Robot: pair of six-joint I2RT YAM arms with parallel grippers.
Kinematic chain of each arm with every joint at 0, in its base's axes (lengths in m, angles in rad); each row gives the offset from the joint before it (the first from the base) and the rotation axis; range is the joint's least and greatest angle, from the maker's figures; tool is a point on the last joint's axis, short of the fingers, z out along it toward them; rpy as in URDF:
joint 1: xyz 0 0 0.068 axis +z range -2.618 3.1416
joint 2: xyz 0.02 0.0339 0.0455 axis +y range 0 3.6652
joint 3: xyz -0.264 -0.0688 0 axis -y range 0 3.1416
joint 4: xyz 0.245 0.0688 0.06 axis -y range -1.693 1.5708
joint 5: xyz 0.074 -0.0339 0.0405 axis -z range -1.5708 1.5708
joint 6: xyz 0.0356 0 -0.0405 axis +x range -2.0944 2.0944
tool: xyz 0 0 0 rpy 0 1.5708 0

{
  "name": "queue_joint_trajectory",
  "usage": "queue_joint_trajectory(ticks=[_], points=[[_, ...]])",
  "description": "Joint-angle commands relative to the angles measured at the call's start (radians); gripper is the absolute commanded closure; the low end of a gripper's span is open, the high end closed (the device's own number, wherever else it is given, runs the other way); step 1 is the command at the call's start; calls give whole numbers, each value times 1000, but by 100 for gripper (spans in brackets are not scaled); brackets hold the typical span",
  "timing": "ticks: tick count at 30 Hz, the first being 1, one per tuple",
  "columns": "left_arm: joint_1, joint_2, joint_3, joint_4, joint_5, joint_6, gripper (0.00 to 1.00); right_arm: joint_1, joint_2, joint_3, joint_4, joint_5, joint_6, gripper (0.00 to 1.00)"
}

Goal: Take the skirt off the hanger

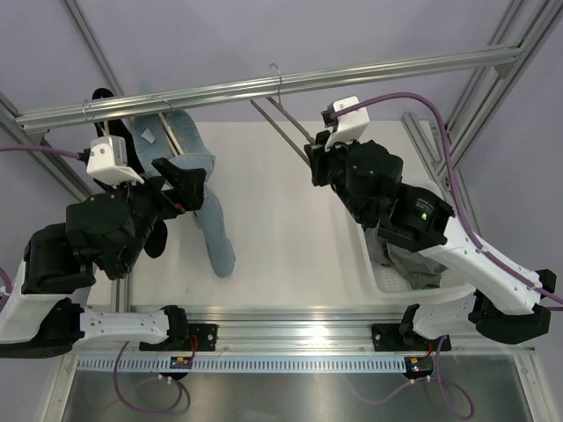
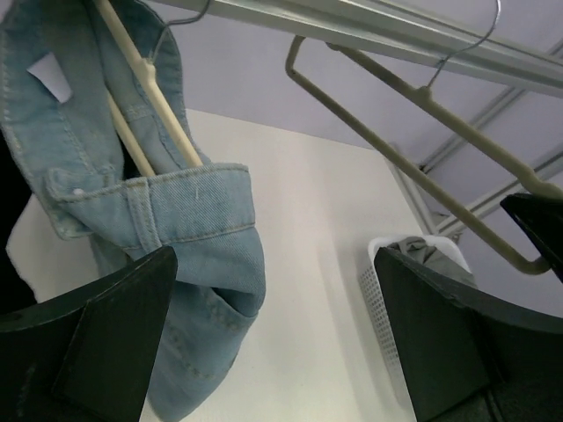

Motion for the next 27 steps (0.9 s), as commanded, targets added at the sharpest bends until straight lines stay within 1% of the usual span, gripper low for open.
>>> queue_joint_trajectory(ticks=[1, 3, 4, 6, 8, 9, 10, 11, 13, 14, 15, 16, 17, 18, 19, 21, 23, 27], points=[[19, 120, 200, -137, -130, 24, 1, -13, -8, -46, 30, -1, 67, 100], [50, 172, 280, -167, -98, 76, 1, -13, -17, -60, 21, 2, 77, 100], [89, 195, 352, -196, -81, 91, 1, -11, -22, -70, 19, 5, 91, 100], [146, 249, 399, -218, -34, 117, 1, -11, -34, -97, 26, 7, 100, 100], [194, 266, 400, -210, 11, 143, 1, -11, -42, -113, 19, 8, 117, 100], [231, 275, 396, -207, 82, 151, 1, -11, -43, -116, 16, 10, 120, 100], [316, 281, 391, -205, 121, 157, 1, -12, -43, -119, 13, 11, 122, 100], [353, 286, 380, -208, 155, 156, 1, -13, -43, -125, 9, 14, 124, 98], [433, 289, 364, -202, 201, 163, 1, -13, -49, -129, 3, 13, 130, 90], [450, 286, 338, -178, 207, 177, 1, -13, -52, -132, -4, 11, 133, 81], [487, 277, 321, -163, 236, 185, 1, -11, -60, -136, -5, 5, 133, 56], [507, 274, 308, -147, 256, 192, 1, -11, -65, -137, -8, -2, 136, 47], [525, 272, 296, -130, 308, 208, 1, -11, -72, -137, -16, -4, 136, 38], [559, 272, 284, -107, 330, 209, 1, -11, -75, -137, -19, -5, 137, 26], [574, 281, 284, -100, 350, 211, 2, -11, -77, -133, -25, -6, 140, 23], [614, 295, 293, -102, 387, 208, 3, -11, -89, -128, -48, -1, 147, 20], [628, 311, 287, -93, 399, 212, 9, -11, -113, -134, -60, 1, 160, 16], [657, 312, 227, -40, 405, 217, 17, -11, -176, -162, -62, 1, 180, 15]])
